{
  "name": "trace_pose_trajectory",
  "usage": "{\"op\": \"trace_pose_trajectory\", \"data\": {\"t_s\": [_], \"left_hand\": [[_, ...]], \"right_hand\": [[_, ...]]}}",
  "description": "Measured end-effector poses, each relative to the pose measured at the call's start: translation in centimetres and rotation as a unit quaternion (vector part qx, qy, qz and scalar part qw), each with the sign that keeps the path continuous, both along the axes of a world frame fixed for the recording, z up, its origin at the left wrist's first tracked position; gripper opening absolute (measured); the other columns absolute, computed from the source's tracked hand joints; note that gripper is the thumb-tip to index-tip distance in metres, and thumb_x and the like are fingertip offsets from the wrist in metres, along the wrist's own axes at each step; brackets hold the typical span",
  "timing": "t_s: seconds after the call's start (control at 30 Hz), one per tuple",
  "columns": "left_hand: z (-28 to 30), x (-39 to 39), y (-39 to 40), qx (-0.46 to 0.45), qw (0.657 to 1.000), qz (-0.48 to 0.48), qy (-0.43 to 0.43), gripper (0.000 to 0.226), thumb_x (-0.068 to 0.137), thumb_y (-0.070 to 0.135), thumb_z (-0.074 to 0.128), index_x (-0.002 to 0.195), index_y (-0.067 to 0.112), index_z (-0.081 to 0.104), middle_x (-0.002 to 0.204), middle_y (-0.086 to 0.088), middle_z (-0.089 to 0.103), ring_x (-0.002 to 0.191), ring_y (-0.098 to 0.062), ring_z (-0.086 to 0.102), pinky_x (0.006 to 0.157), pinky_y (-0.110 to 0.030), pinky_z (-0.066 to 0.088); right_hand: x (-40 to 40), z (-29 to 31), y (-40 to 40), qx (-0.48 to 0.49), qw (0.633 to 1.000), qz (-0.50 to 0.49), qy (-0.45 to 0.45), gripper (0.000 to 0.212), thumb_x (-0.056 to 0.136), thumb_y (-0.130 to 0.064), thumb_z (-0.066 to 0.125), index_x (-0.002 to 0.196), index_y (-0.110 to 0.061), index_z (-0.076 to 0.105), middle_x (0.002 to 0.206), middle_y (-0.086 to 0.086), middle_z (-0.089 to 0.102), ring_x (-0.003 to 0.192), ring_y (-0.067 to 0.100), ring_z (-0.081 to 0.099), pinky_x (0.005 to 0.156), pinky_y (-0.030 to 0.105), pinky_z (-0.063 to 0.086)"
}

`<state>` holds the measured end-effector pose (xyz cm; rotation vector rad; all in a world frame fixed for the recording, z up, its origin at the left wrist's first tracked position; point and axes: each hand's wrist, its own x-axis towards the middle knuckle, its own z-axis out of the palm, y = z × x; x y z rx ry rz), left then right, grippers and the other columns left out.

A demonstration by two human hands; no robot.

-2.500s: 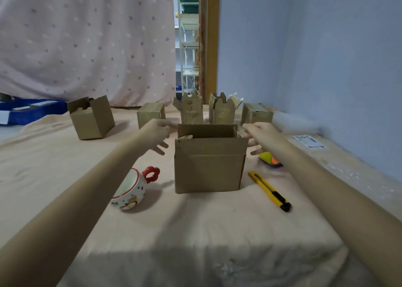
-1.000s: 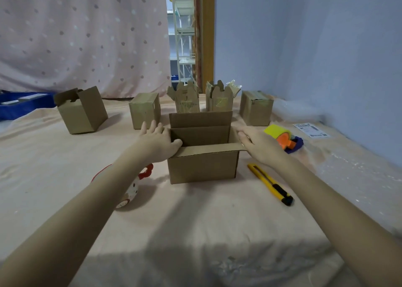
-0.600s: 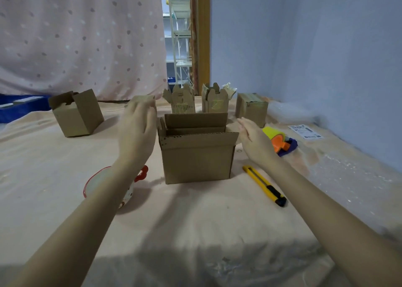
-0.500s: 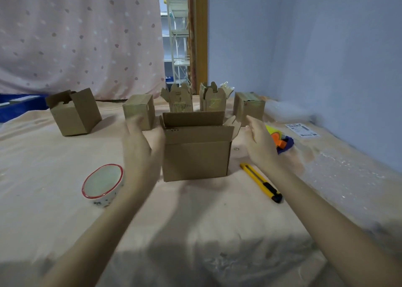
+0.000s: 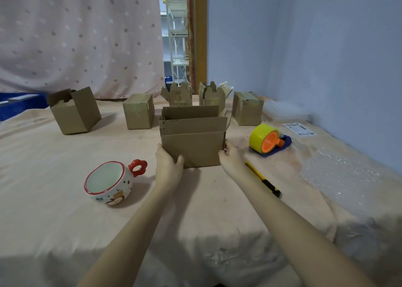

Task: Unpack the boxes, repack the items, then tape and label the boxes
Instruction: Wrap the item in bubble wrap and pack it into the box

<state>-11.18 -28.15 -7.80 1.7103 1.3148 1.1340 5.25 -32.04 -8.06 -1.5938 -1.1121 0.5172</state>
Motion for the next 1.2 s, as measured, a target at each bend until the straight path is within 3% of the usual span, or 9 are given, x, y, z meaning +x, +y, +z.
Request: {"op": "trace_pose_trajectory", "data": {"t_s": [0.17,0.27,0.37,0.47,0.63,0.83,0.97,1.1,1.2], "left_hand": [[0.3,-0.3,0.2,-0.051,0.996,0.071,0.034,0.068,0.093,0.019,0.056,0.148,0.006,0.017,0.147,-0.016,0.031,0.131,-0.034,0.040,0.105,-0.047,0.041],[0.9,1.3,-4.7,0.095,0.986,0.113,0.079,0.066,0.093,0.017,0.055,0.148,0.007,0.020,0.149,-0.013,0.026,0.135,-0.029,0.033,0.105,-0.041,0.037],[0.6,5.3,-8.4,0.256,0.959,-0.020,0.117,0.048,0.085,0.017,0.055,0.128,-0.002,0.047,0.126,-0.021,0.047,0.116,-0.037,0.045,0.094,-0.044,0.043],[0.6,11.3,-10.4,0.226,0.937,-0.176,0.200,0.043,0.085,0.023,0.051,0.120,-0.003,0.052,0.119,-0.021,0.050,0.111,-0.040,0.047,0.090,-0.042,0.038],[0.9,20.4,-12.7,0.190,0.882,-0.283,0.326,0.046,0.096,0.031,0.049,0.130,0.001,0.043,0.130,-0.017,0.044,0.121,-0.031,0.040,0.093,-0.034,0.030],[1.0,26.2,-13.3,0.132,0.869,-0.303,0.370,0.048,0.096,0.045,0.048,0.109,-0.001,0.051,0.119,-0.020,0.050,0.115,-0.034,0.045,0.074,-0.033,0.032],[0.2,27.4,-12.8,0.130,0.869,-0.274,0.390,0.048,0.089,0.049,0.058,0.106,0.004,0.054,0.114,-0.016,0.055,0.108,-0.032,0.049,0.078,-0.034,0.037],[-0.4,27.6,-12.5,0.110,0.891,-0.260,0.356,0.047,0.082,0.047,0.067,0.103,0.006,0.054,0.107,-0.012,0.058,0.101,-0.030,0.054,0.078,-0.035,0.041],[-0.5,27.5,-12.4,0.139,0.899,-0.247,0.333,0.049,0.081,0.042,0.070,0.111,0.007,0.053,0.113,-0.009,0.056,0.106,-0.029,0.052,0.084,-0.037,0.044]], "right_hand": [[0.3,1.0,-0.9,-0.023,0.998,0.009,-0.064,0.036,0.092,0.001,0.041,0.126,-0.002,0.050,0.120,0.012,0.059,0.116,0.028,0.055,0.093,0.030,0.044],[2.1,2.4,-4.1,-0.024,0.983,-0.071,-0.165,0.044,0.093,-0.010,0.047,0.137,-0.010,0.044,0.134,0.006,0.052,0.121,0.025,0.050,0.094,0.034,0.040],[5.4,3.4,-8.7,-0.038,0.955,-0.150,-0.253,0.044,0.092,-0.014,0.048,0.136,-0.012,0.047,0.138,0.006,0.048,0.120,0.028,0.049,0.089,0.035,0.042],[10.1,3.2,-13.7,-0.105,0.926,-0.197,-0.304,0.045,0.092,-0.013,0.046,0.137,-0.009,0.044,0.140,0.009,0.043,0.128,0.027,0.042,0.096,0.036,0.040],[15.7,1.0,-20.0,-0.248,0.888,-0.241,-0.303,0.043,0.093,-0.020,0.045,0.133,-0.003,0.045,0.137,0.015,0.045,0.125,0.031,0.042,0.099,0.040,0.040],[18.5,-1.3,-22.7,-0.315,0.858,-0.271,-0.302,0.037,0.094,-0.029,0.043,0.118,-0.002,0.050,0.123,0.020,0.053,0.113,0.037,0.049,0.092,0.042,0.041],[19.2,-2.0,-22.8,-0.329,0.856,-0.278,-0.287,0.040,0.094,-0.033,0.044,0.120,-0.003,0.048,0.124,0.021,0.052,0.117,0.037,0.048,0.095,0.040,0.037],[19.1,-2.0,-22.8,-0.299,0.857,-0.295,-0.300,0.041,0.092,-0.031,0.050,0.123,-0.006,0.049,0.127,0.016,0.051,0.119,0.034,0.047,0.095,0.038,0.037],[18.9,-1.7,-23.0,-0.220,0.895,-0.300,-0.244,0.047,0.089,-0.021,0.058,0.134,-0.011,0.046,0.133,0.009,0.046,0.119,0.026,0.049,0.084,0.026,0.036]]}}
